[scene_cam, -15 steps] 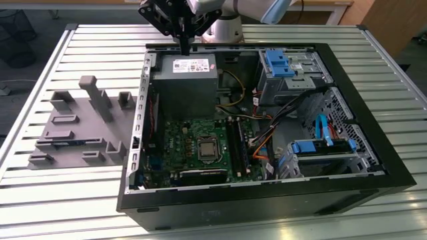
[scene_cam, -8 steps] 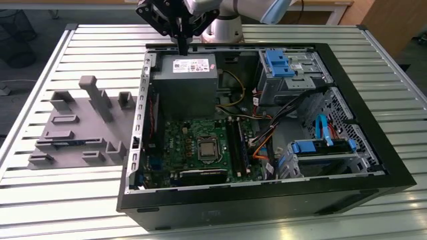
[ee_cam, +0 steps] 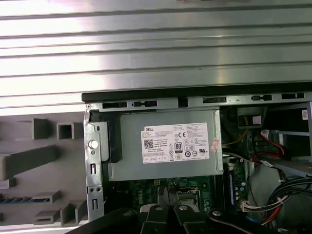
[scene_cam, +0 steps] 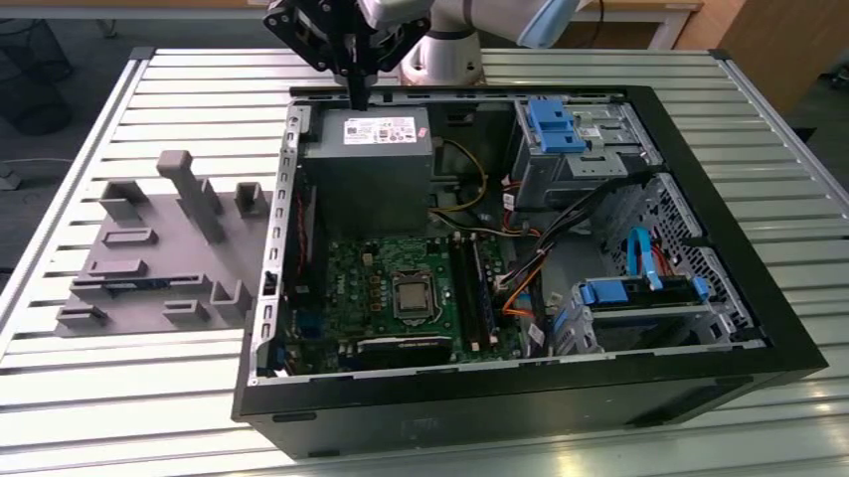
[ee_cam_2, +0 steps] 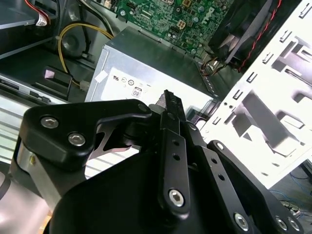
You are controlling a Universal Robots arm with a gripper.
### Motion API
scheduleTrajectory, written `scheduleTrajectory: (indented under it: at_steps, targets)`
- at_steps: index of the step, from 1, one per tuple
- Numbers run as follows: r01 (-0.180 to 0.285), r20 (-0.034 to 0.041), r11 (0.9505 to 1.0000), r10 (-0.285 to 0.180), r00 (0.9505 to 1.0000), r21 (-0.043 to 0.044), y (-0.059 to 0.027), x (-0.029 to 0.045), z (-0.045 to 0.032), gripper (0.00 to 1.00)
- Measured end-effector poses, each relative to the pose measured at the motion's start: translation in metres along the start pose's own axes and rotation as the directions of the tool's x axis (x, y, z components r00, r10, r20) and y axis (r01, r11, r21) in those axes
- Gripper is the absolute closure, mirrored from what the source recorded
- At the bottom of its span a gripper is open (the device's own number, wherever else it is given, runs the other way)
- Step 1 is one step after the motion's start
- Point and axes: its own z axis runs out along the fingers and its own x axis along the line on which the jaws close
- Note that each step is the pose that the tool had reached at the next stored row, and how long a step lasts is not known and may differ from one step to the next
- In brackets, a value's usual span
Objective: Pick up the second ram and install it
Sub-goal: 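Reach for the second ram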
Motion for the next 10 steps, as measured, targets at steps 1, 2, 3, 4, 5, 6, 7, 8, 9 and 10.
scheduleTrajectory:
  at_steps: [1,2,3,4,5,6,7,8,9,10]
  targets:
    - [0.0,0.0,1.0,0.0,1.0,0.0,0.0,0.0005,0.0,0.89]
    - [0.0,0.0,1.0,0.0,1.0,0.0,-0.0001,0.001,0.0,0.89]
    - [0.0,0.0,1.0,0.0,1.0,0.0,-0.0001,0.0015,0.0,0.89]
    - [0.0,-0.0001,1.0,0.0,1.0,0.0,-0.0002,0.002,-0.0001,0.89]
    - [0.0,0.0,1.0,0.0,1.0,0.0,-0.0002,0.0025,-0.0001,0.89]
    - [0.0,0.0,1.0,0.0,1.0,0.0001,-0.0002,0.003,-0.0001,0.89]
    - [0.0,0.0,1.0,0.0,1.0,0.0,-0.0003,0.0035,-0.0001,0.89]
    - [0.0,0.0,1.0,0.0,1.0,0.0,-0.0003,0.004,-0.0001,0.89]
    - [0.0,0.0,1.0,0.0,1.0,0.0,-0.0003,0.0045,-0.0001,0.89]
    - [0.0,0.0,1.0,0.0,1.0,0.0,-0.0004,0.005,-0.0001,0.89]
